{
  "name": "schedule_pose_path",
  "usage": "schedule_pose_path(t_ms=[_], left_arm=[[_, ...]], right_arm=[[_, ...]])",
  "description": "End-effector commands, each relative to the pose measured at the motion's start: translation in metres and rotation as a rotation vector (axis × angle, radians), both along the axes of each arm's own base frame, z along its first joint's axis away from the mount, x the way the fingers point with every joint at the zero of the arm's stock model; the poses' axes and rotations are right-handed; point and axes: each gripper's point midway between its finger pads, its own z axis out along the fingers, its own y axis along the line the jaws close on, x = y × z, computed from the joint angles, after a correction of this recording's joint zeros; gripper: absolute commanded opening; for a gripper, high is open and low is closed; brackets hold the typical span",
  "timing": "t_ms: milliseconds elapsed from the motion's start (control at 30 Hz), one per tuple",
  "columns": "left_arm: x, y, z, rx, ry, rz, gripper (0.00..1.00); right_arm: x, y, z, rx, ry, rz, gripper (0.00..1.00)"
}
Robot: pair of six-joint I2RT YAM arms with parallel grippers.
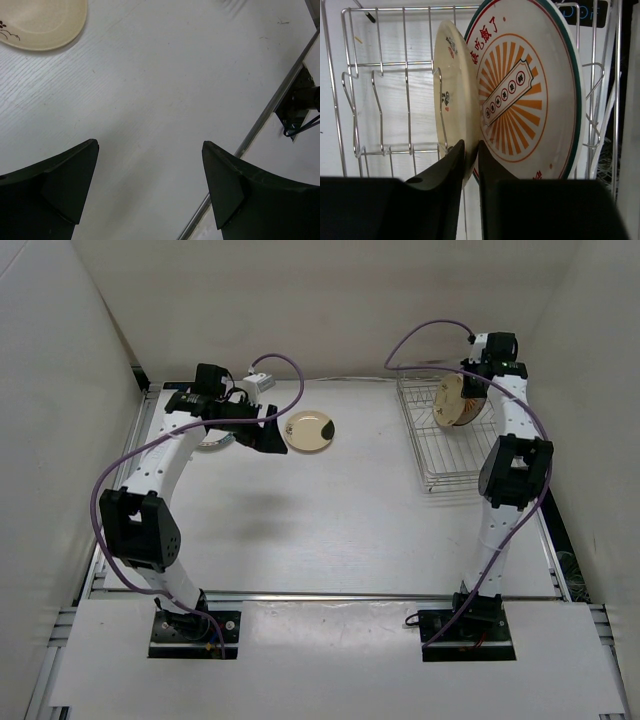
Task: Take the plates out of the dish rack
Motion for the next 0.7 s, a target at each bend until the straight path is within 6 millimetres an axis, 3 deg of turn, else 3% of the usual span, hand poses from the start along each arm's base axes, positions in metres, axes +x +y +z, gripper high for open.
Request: schedule_pose_path(t_ms=[0,67,267,300,367,400,667], left_arm=[[0.002,-0.005,0.015,-0.036,-0.031,-0.027,0.95],[0.004,-0.006,0.011,-0.034,-0.021,-0.027,0.95],[0.001,-0.013,0.014,-0.038,-0.022,-0.04,0.95],[0.001,-0.013,0.014,-0.038,-0.022,-0.04,0.95],[-0.001,-0.014,0.018,-0.047,-0.03,-0.046,0.95],[-0.002,-0.013,0.022,-0.049,-0.04,-0.046,0.95],[-0.023,-0.007,0.041,-0.051,-0.093,-0.04,0.95]], right_arm=[[0.017,0.002,0.024,-0.003,-0.083,-0.012,0.14],[0.017,0.002,0.024,-0.003,-0.083,-0.012,0.1],[0.008,0.017,0.068,0.033,-0.149,-0.028,0.0],[0.005,0.015,0.086,0.033,-0.18,-0.051,0.0],[-0.001,0.017,0.101,0.036,-0.201,-0.081,0.0],[-0.004,0.02,0.124,0.023,-0.247,-0.085,0.0],[-0.042,0.008,0.191,-0.063,-0.358,-0.218,0.0]])
